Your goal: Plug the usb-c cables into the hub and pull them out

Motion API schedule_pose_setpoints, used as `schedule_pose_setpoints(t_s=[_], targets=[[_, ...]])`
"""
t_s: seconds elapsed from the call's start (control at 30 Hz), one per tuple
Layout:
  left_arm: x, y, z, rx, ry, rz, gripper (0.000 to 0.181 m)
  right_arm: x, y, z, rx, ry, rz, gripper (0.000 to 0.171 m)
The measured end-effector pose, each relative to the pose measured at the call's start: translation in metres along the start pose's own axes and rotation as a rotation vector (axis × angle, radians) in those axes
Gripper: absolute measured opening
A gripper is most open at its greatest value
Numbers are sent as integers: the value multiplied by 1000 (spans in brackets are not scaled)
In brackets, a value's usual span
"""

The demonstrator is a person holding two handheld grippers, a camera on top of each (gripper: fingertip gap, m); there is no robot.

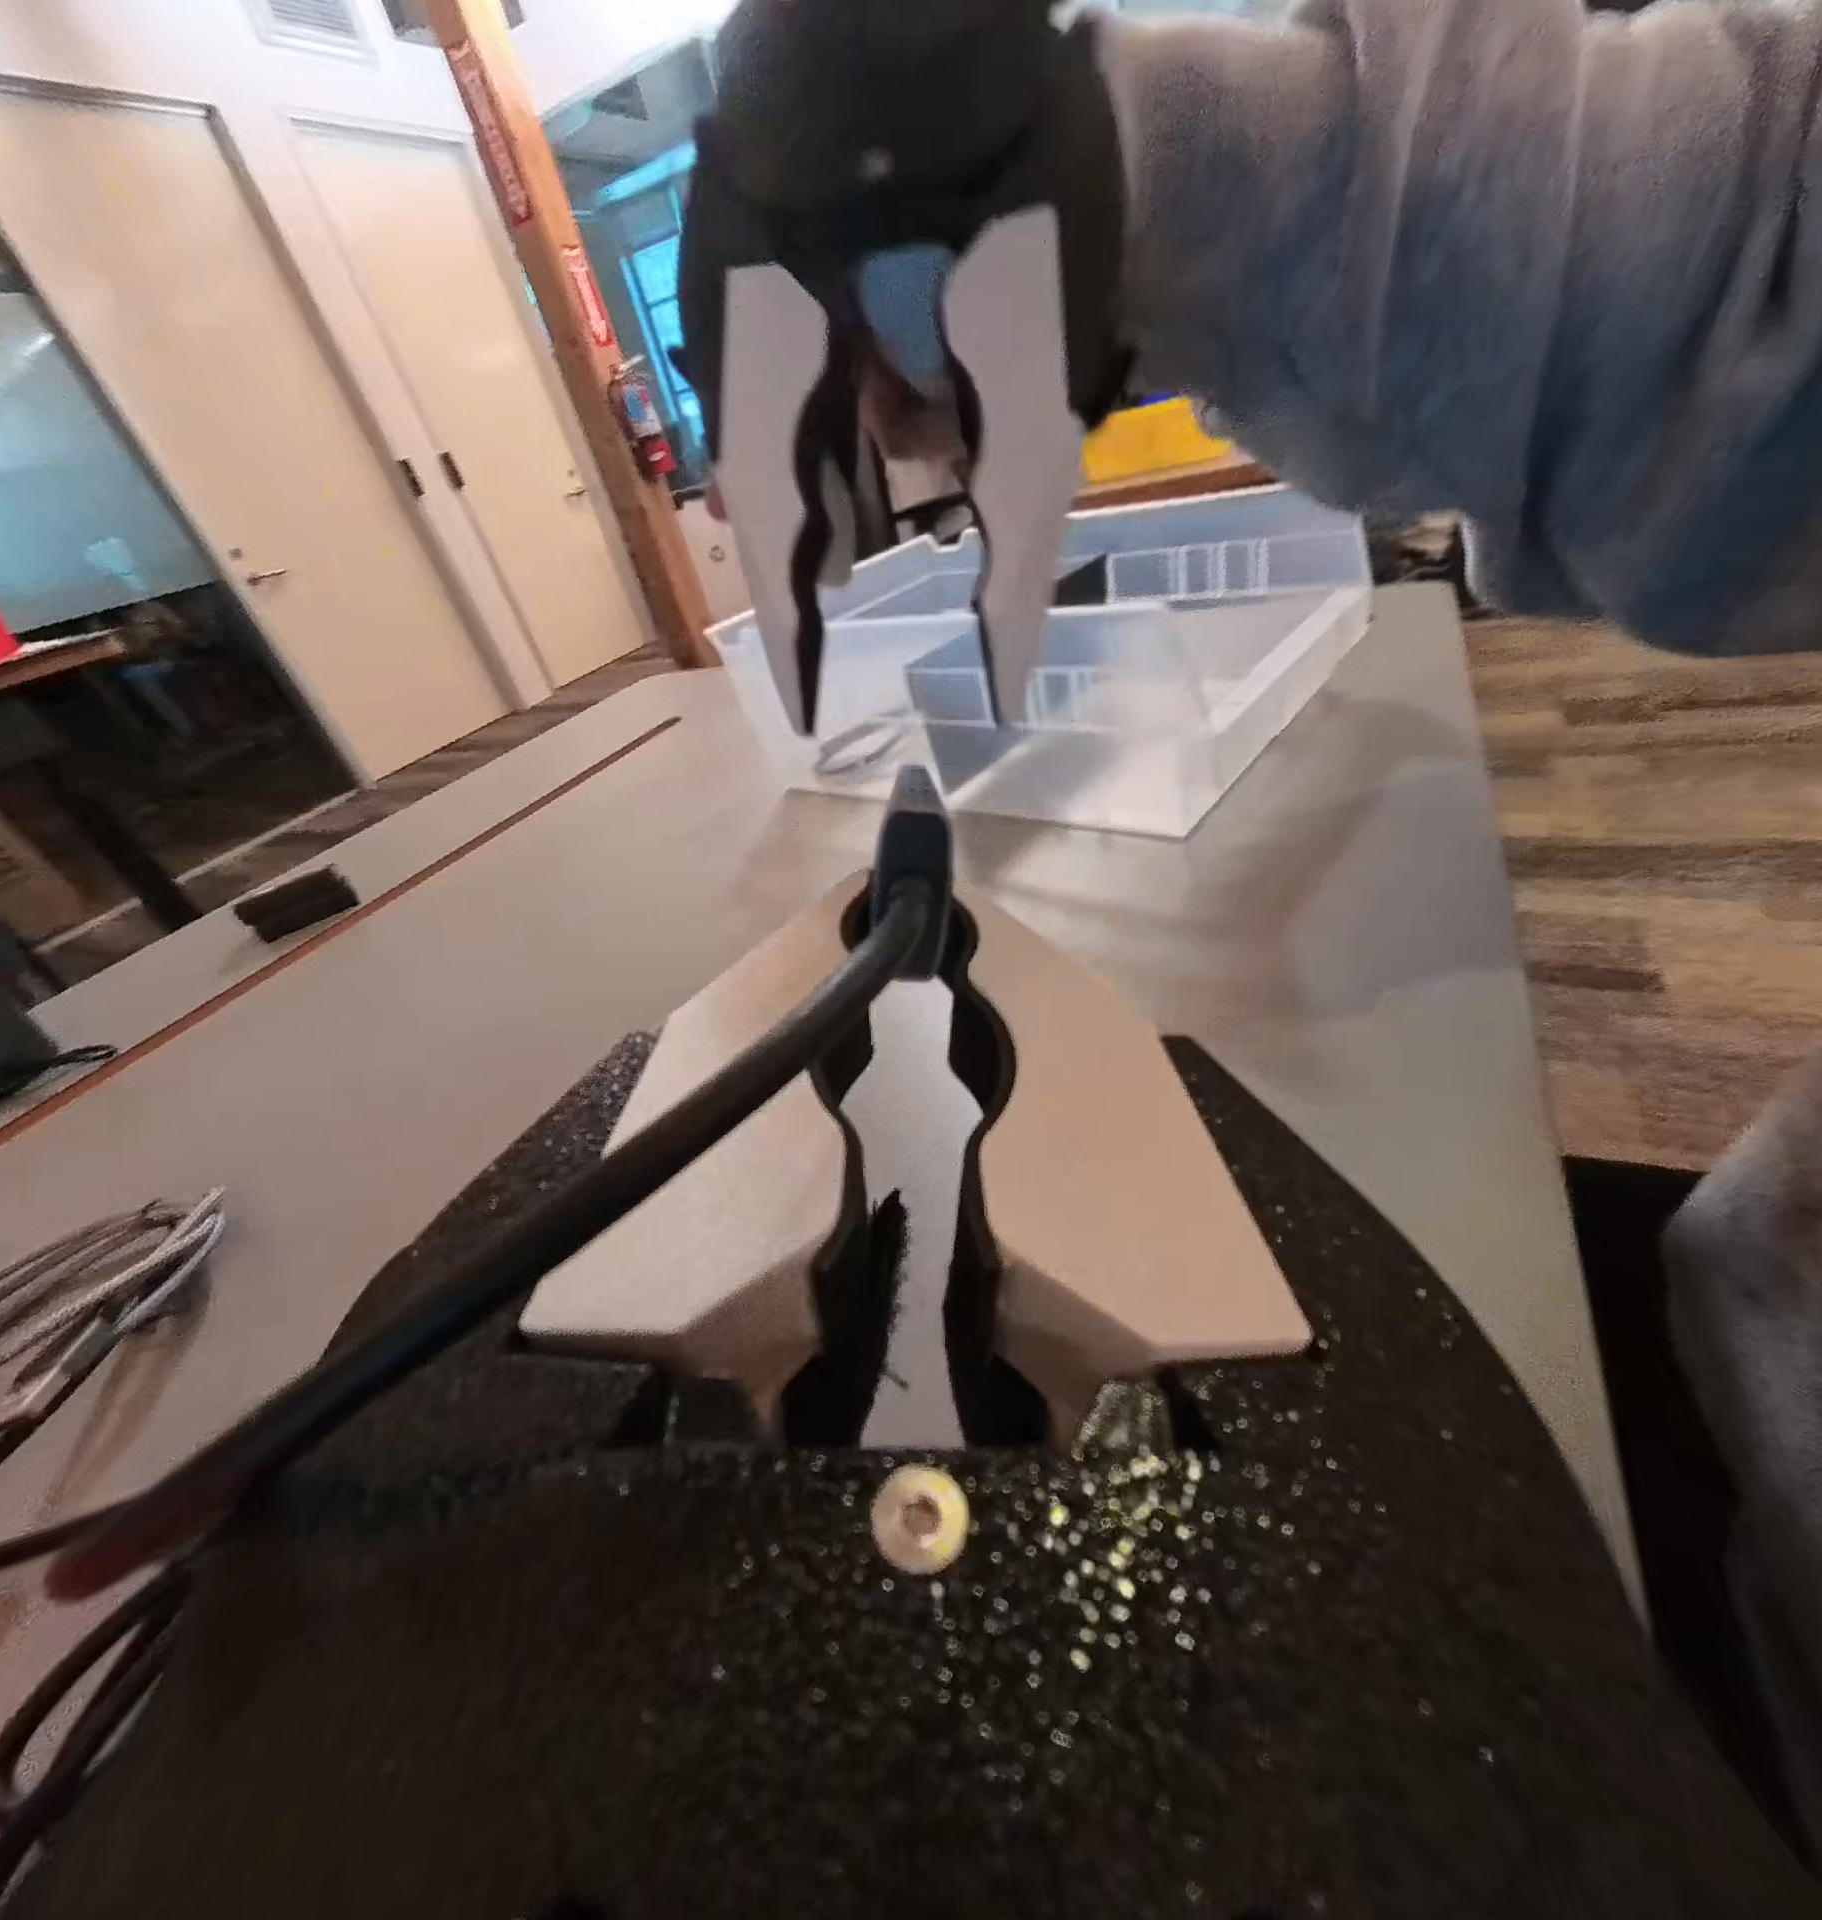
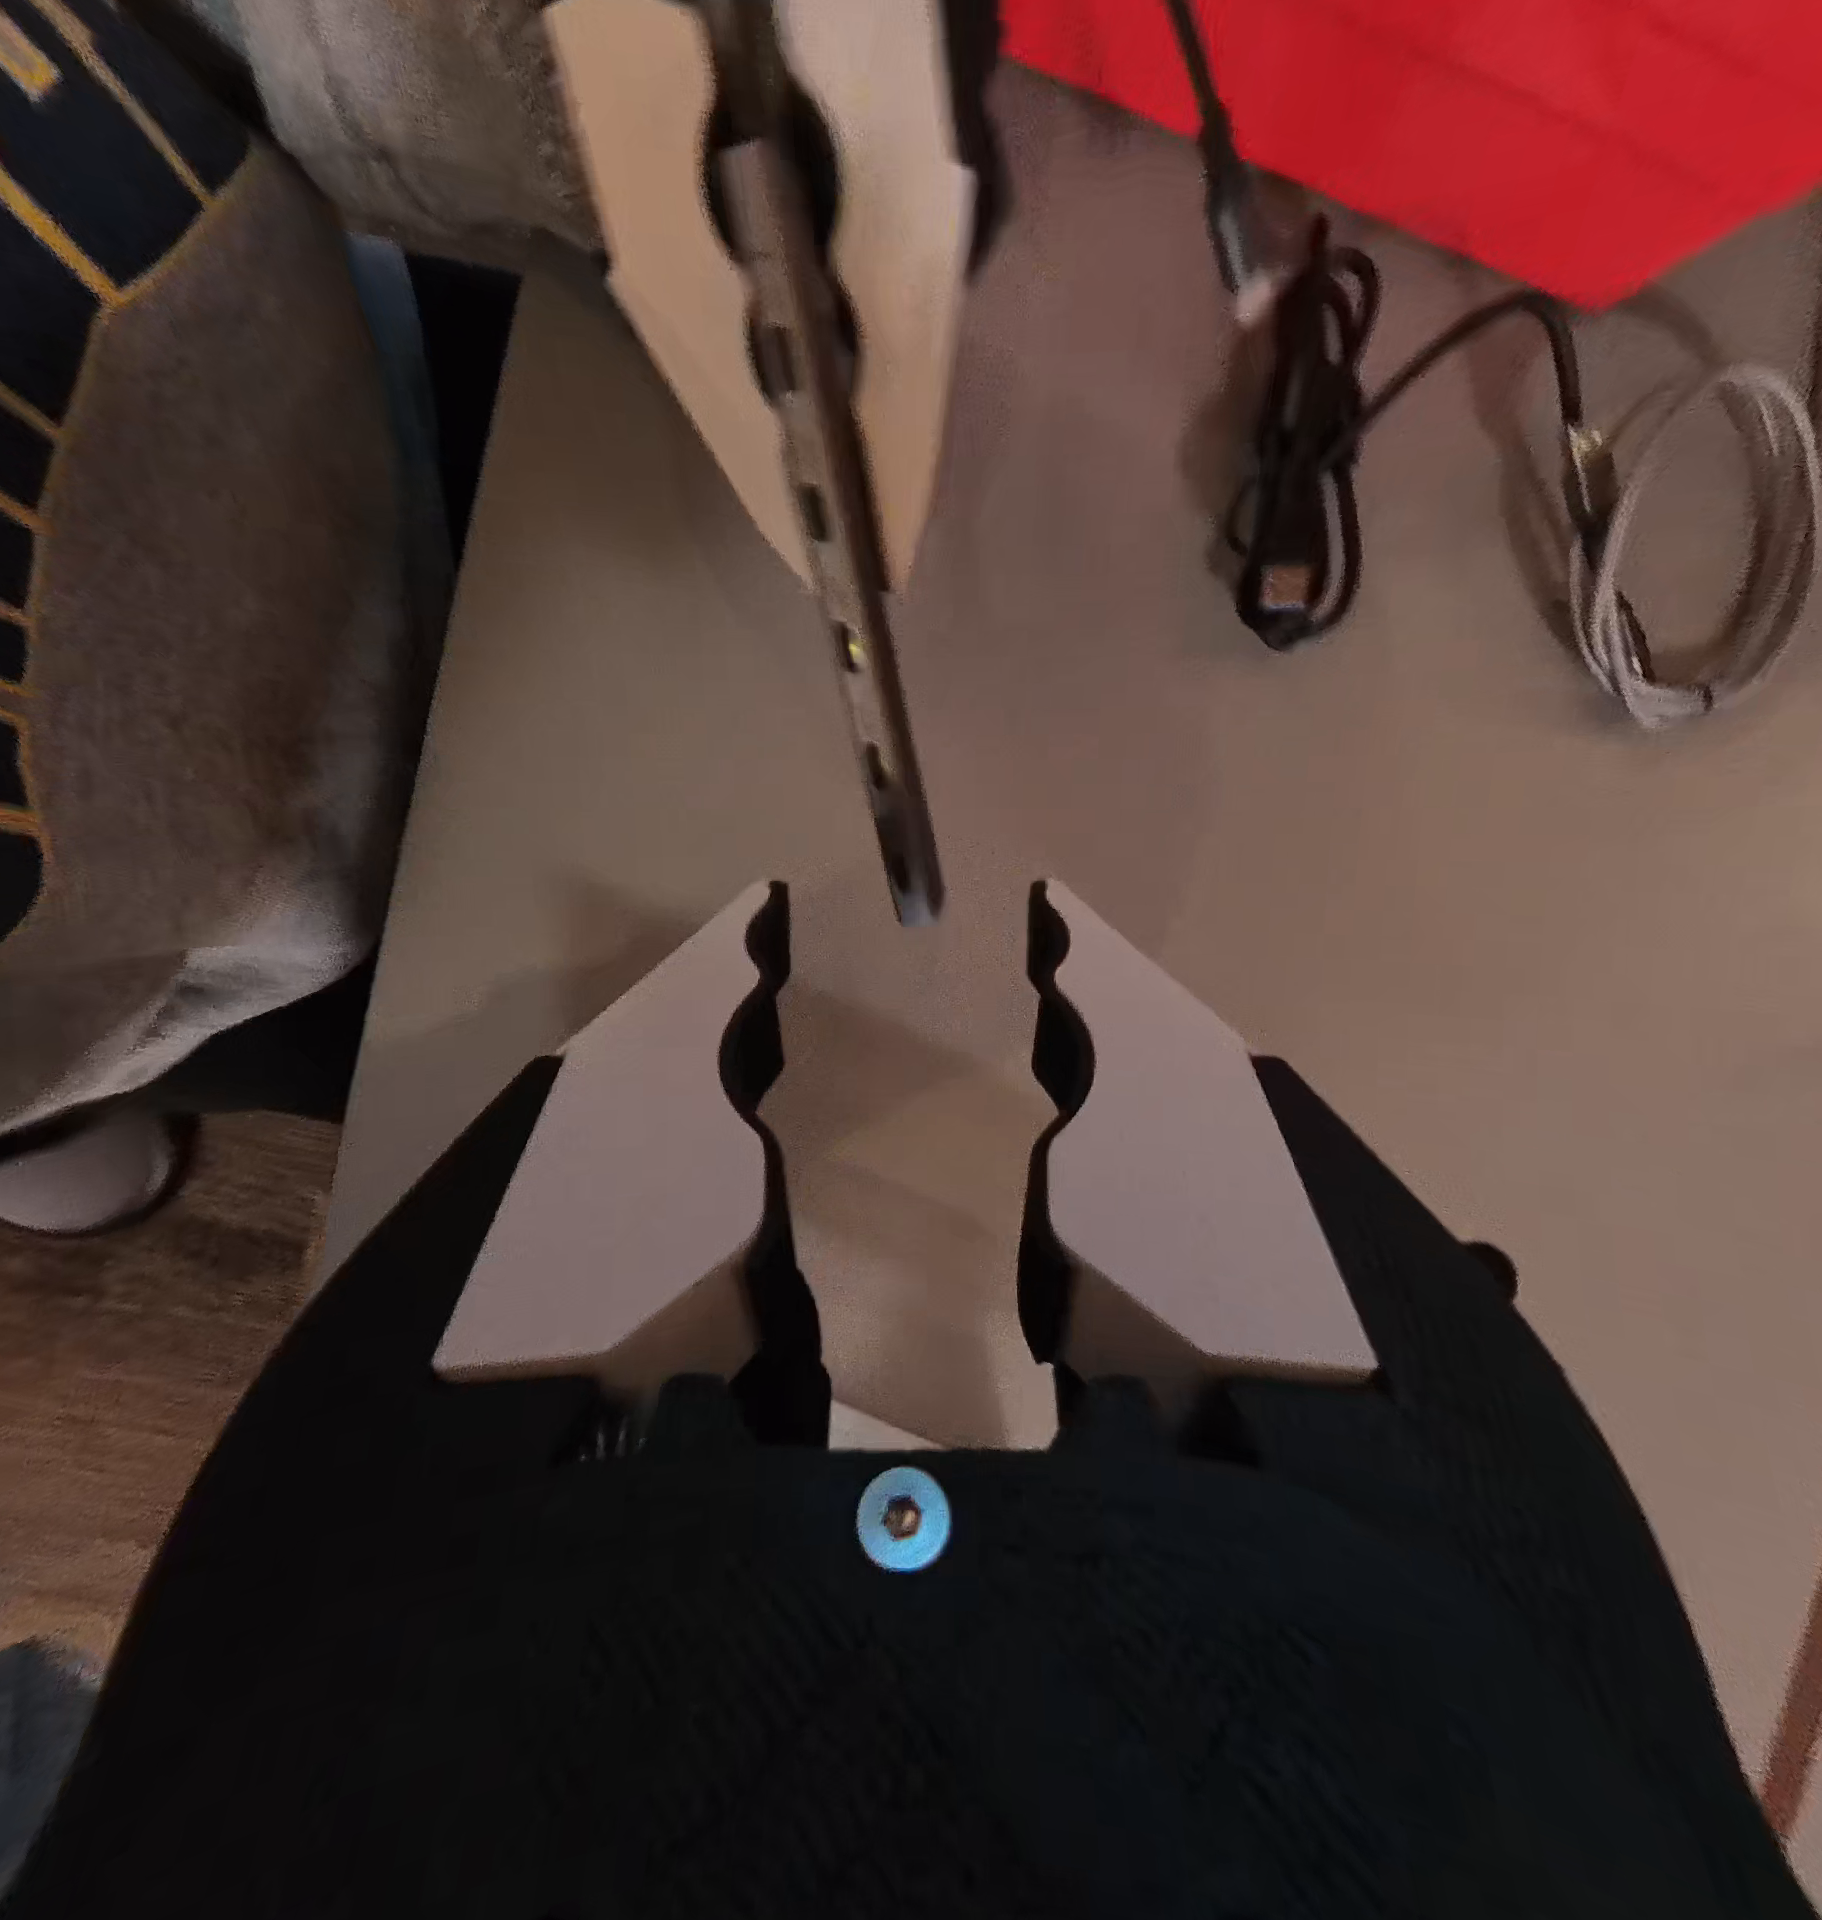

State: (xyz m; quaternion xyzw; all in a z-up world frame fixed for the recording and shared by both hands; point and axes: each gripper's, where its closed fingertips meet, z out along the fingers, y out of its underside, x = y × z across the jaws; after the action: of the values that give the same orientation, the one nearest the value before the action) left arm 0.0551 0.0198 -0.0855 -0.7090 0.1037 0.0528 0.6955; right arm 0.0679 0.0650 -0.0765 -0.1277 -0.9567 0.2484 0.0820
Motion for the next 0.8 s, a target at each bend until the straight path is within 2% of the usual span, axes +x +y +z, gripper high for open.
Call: schedule_pose_setpoints(t_s=[0.17,0.33,0.47,0.57,0.67,0.73,0.8], targets=[[-1,15,1,-81,-94,126,6,63,-18,1,125,24,149,43],[1,29,4,-167,-103,214,6,107,-50,53,171,-22,231,40],[0,29,5,-173,-102,208,6,113,-58,110,76,-131,261,48],[-3,29,5,-165,-110,184,6,116,-48,144,-57,-105,203,51],[-2,29,6,-166,-112,189,6,119,-39,156,-140,-41,102,34],[-1,30,7,-177,-110,200,6,119,-38,144,-144,2,58,15],[0,32,7,-190,-111,209,6,114,-21,128,-197,26,24,10]])
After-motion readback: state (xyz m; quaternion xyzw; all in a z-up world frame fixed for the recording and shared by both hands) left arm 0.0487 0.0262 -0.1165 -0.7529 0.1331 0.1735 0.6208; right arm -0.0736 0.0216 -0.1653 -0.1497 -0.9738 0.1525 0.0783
